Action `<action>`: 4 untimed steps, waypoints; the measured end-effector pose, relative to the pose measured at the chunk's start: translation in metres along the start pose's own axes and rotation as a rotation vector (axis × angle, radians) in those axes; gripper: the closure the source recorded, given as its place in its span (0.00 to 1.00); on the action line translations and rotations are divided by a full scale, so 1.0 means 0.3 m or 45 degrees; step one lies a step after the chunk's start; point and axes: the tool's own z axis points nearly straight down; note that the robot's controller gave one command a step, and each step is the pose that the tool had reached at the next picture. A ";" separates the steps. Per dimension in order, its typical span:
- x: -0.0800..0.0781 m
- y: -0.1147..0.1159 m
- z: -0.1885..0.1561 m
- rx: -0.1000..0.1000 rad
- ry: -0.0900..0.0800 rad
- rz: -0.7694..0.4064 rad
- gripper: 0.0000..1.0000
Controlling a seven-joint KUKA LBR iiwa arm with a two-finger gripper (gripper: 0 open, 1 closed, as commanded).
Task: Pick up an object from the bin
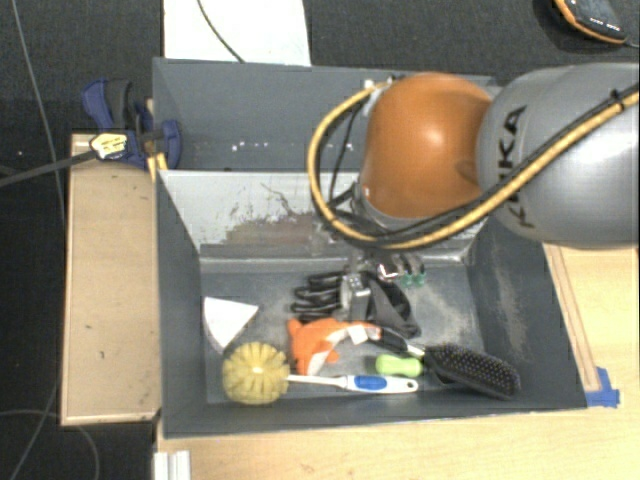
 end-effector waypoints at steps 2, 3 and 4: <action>-0.056 0.022 -0.066 -0.001 -0.003 0.019 0.00; -0.084 -0.204 -0.302 0.005 -0.024 -0.105 0.00; -0.024 0.010 -0.375 -0.007 -0.005 -0.045 0.00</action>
Offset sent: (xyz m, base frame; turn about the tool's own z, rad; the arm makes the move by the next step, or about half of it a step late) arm -0.0038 -0.0071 0.0325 -0.0233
